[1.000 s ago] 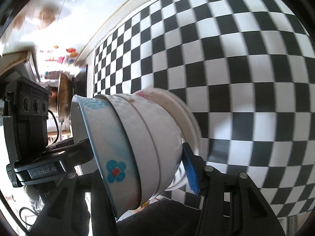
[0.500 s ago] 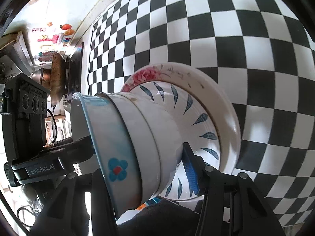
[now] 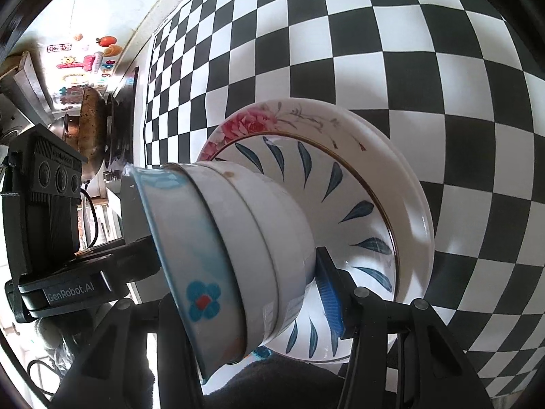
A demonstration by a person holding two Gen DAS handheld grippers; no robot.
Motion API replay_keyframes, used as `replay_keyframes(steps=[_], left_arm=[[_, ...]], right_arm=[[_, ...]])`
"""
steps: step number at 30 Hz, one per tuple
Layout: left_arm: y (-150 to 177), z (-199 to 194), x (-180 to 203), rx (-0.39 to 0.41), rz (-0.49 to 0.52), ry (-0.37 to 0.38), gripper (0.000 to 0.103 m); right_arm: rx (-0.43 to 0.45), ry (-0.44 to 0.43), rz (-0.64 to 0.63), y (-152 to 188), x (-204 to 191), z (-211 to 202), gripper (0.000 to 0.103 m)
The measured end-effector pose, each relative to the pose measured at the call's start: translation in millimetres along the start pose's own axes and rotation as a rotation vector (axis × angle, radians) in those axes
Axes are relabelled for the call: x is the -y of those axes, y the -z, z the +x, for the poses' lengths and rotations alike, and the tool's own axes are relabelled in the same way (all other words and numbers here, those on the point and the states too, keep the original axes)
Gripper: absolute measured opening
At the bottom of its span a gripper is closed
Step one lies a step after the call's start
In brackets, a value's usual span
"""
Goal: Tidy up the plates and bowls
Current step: 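Lower the bowl stack onto the center of the plate stack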
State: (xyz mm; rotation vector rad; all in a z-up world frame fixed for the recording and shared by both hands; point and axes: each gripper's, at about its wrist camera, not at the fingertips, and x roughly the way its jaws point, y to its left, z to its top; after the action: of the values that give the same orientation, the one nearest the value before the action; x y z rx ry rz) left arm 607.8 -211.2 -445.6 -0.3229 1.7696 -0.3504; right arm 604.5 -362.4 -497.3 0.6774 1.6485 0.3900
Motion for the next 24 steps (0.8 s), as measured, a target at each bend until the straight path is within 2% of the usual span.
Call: replay_keyframes(steps=[17,20,24], left_arm=[[5.5,-0.2,2.8,-0.011,-0.002,0.012,0.045],[7.3,-3.1,6.0,-0.007,0.007,-0.007,0.045],[12.7,-16.5,18.0,0.059,0.062,-0.093,0.046]], right_arm=[[-0.006,0.024,0.007,5.5,0.7,-5.2,0.052],[-0.016,0.019,0.017,4.9,2.9,-4.6,0.052],[-0.013,0.054,0.007,5.9,1.8,-7.5,0.052]])
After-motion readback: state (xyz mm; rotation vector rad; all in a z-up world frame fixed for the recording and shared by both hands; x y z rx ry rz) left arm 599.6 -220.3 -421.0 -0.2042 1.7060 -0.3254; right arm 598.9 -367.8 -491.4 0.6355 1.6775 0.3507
